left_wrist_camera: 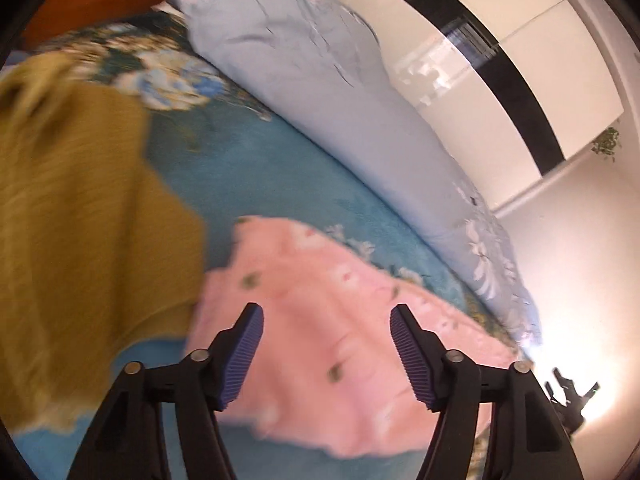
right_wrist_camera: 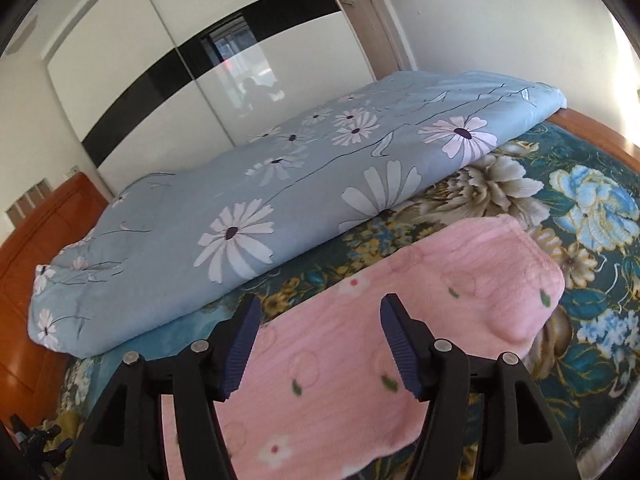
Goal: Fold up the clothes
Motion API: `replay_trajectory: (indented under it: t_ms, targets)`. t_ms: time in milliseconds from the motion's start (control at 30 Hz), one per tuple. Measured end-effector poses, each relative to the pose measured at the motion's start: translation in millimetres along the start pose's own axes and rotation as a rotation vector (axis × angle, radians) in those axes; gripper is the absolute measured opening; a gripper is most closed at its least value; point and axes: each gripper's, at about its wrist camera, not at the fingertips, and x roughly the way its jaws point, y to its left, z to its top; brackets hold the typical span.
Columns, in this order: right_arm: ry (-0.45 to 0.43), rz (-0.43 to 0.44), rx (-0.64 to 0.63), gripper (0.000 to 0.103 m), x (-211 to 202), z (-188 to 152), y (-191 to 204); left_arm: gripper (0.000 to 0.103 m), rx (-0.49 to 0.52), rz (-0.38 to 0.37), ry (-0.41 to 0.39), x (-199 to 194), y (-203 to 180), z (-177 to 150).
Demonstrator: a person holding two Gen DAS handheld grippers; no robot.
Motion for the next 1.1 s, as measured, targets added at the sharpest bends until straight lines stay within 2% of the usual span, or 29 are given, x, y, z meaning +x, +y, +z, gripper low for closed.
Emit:
replay_trajectory:
  t_ms: [67,100,133,233,300,400,467,500,533,567,600,733,900,1000,1100]
  targets:
    - [-0.005,0.021,-0.006,0.071,-19,-22,-4,0.073,-0.060,0.045,-0.041,-16,22,-27]
    - [0.002,0.027,-0.004,0.071,-24,-32,-7,0.073,-0.093,0.037,-0.030,-16,30,-37]
    - [0.018,0.038,0.002,0.071,-27,-41,-10,0.073,-0.132,0.020,-0.015,-13,38,-46]
    - [0.077,0.069,0.034,0.071,-31,-65,-16,0.073,-0.294,-0.090,0.050,13,58,-60]
    - [0.102,0.086,0.040,0.071,-33,-77,-16,0.073,-0.354,-0.121,0.044,29,61,-60]
    - [0.125,0.058,0.020,0.071,-36,-86,-13,0.073,-0.423,-0.144,0.019,49,62,-58]
    - [0.140,0.039,0.006,0.071,-39,-91,-12,0.071,-0.422,-0.149,-0.025,53,56,-55]
    - [0.143,0.028,0.001,0.071,-40,-94,-12,0.067,-0.406,-0.127,-0.024,57,52,-53]
    - [0.142,0.019,0.004,0.071,-40,-97,-14,0.057,-0.392,-0.095,-0.021,59,48,-52]
    - [0.145,0.019,0.016,0.071,-41,-99,-16,0.027,-0.382,-0.067,-0.019,61,46,-51]
    - [0.150,0.023,0.032,0.071,-41,-102,-18,0.024,-0.374,-0.045,-0.020,62,43,-50]
    - [0.157,0.026,0.057,0.071,-52,-116,-23,0.018,-0.290,-0.037,-0.117,21,21,-54]
    - [0.145,0.050,0.102,0.071,-79,-133,-37,0.017,-0.207,-0.105,-0.221,-70,16,-74]
    - [0.149,0.074,0.123,0.071,-94,-145,-45,0.017,-0.157,-0.035,-0.269,-114,32,-90]
    - [0.152,0.101,0.140,0.071,-104,-156,-51,0.017,-0.181,0.025,-0.291,-154,81,-98]
